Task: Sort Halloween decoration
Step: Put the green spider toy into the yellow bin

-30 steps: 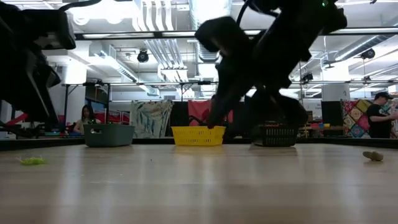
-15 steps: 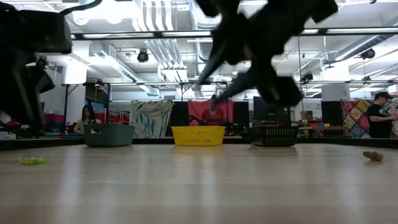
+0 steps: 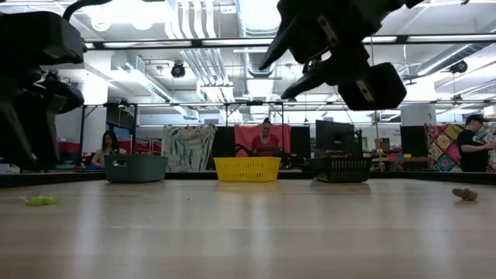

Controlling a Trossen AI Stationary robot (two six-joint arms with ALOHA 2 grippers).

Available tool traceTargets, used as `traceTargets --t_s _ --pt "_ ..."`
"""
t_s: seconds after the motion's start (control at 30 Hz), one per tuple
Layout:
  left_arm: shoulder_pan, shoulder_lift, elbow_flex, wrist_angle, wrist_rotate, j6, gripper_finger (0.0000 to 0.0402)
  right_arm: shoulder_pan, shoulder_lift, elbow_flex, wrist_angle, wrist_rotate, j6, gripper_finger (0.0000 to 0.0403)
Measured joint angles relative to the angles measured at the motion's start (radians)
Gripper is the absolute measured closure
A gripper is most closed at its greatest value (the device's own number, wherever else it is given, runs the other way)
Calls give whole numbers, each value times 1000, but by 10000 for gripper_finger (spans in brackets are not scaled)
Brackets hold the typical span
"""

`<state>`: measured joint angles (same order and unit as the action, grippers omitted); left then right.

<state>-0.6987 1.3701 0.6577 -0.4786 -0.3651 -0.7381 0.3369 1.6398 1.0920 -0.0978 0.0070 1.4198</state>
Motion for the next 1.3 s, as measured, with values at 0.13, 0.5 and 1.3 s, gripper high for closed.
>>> traceTargets --t_s 0.13,0.5,1.3 --pt "0 0 -43 83 -18 79 265 5 0 0 8 18 -5 266" --pt "-1 1 -180 277 -16 65 265 3 -1 0 6 22 -6 266" --pt "-1 -3 -215 304 -18 41 399 8 -46 0 83 75 -106 267"
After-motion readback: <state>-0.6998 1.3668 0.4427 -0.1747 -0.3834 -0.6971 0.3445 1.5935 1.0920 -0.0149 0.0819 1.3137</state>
